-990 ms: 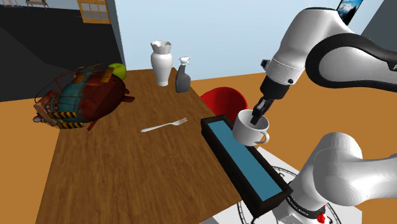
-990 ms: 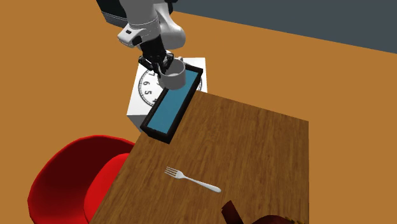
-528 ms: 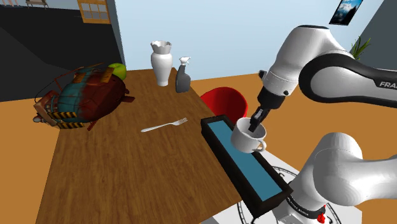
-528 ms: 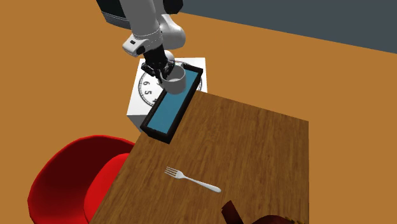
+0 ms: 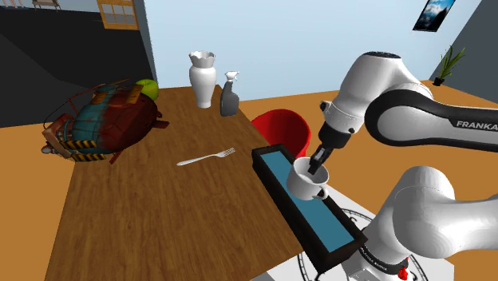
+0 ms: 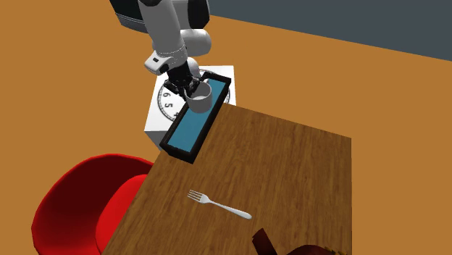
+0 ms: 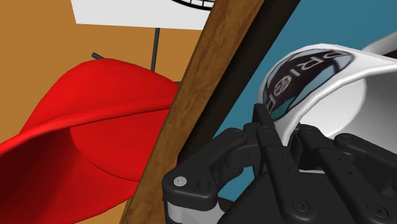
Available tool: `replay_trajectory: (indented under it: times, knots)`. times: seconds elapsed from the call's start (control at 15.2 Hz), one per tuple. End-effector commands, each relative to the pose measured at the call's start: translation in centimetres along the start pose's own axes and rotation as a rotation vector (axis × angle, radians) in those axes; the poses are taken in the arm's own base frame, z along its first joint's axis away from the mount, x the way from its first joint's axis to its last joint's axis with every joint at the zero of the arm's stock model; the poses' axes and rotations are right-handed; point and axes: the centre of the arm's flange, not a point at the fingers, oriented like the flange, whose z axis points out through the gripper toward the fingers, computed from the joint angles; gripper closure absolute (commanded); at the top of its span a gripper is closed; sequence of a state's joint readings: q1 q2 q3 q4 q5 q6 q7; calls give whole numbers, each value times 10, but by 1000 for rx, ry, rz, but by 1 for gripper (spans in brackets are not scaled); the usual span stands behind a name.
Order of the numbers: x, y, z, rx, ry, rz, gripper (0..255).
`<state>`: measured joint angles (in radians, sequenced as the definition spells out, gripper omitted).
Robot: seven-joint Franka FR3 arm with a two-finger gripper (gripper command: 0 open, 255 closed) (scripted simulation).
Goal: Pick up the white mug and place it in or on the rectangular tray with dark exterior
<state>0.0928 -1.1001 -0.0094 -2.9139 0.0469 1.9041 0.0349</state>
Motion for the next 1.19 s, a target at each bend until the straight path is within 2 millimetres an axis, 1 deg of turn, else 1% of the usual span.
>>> replay_trajectory:
  times: [0.0, 0.33, 0.4, 0.73, 0.92, 0.99, 1.12]
  knots:
    - [0, 0, 2, 0, 1, 0, 255]
    - [0, 0, 2, 0, 1, 0, 255]
    - [0, 0, 2, 0, 1, 0, 0]
    - [0, 0, 2, 0, 1, 0, 0]
    - [0, 0, -38, 0, 1, 0, 0]
    - [0, 0, -48, 0, 1, 0, 0]
    - [0, 0, -48, 0, 1, 0, 0]
